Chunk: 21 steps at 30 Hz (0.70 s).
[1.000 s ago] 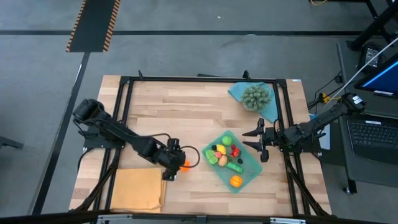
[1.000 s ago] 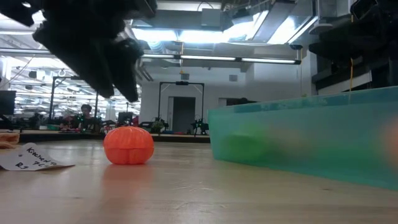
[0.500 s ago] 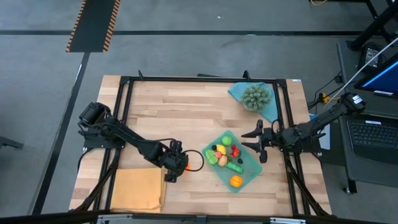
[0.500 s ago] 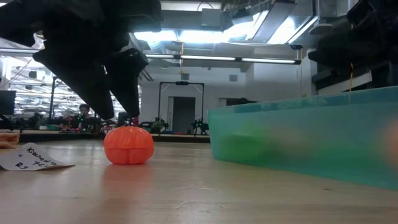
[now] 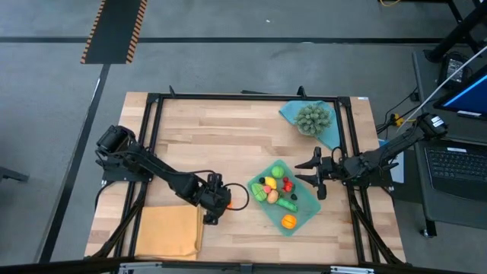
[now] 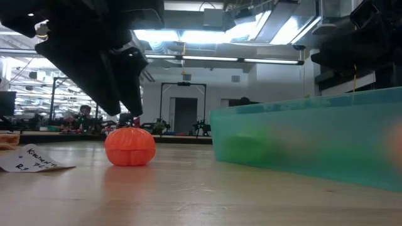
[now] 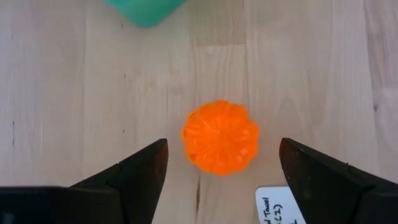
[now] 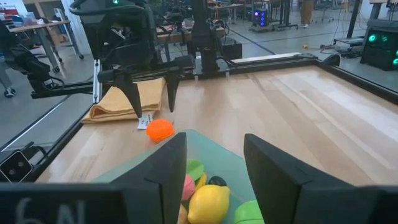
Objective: Pick and placing Produce into tupperware
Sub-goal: Put the tangerine into the green bin
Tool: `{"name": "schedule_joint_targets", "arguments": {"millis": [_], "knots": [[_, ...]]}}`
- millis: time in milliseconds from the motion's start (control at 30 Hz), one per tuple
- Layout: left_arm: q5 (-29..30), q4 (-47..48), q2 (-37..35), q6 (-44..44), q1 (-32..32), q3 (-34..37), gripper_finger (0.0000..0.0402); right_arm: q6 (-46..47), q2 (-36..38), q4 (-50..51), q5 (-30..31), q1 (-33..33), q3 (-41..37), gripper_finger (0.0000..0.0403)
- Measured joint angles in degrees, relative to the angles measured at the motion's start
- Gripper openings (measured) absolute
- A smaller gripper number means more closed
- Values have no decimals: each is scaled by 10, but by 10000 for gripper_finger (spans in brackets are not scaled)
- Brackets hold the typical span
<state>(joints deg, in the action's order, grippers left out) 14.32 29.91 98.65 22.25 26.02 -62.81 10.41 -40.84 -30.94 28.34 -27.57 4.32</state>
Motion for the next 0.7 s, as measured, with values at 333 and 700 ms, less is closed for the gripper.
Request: {"name": "schedule_joint_targets", "arguments": {"millis": [333,700], "knots": [[6,-13,49,-1,-3,12,298,0,0,0,0,0,0,163],[-21,-52,69,-3,-14,12,298,6,0,-2,0,0,0,163]]}}
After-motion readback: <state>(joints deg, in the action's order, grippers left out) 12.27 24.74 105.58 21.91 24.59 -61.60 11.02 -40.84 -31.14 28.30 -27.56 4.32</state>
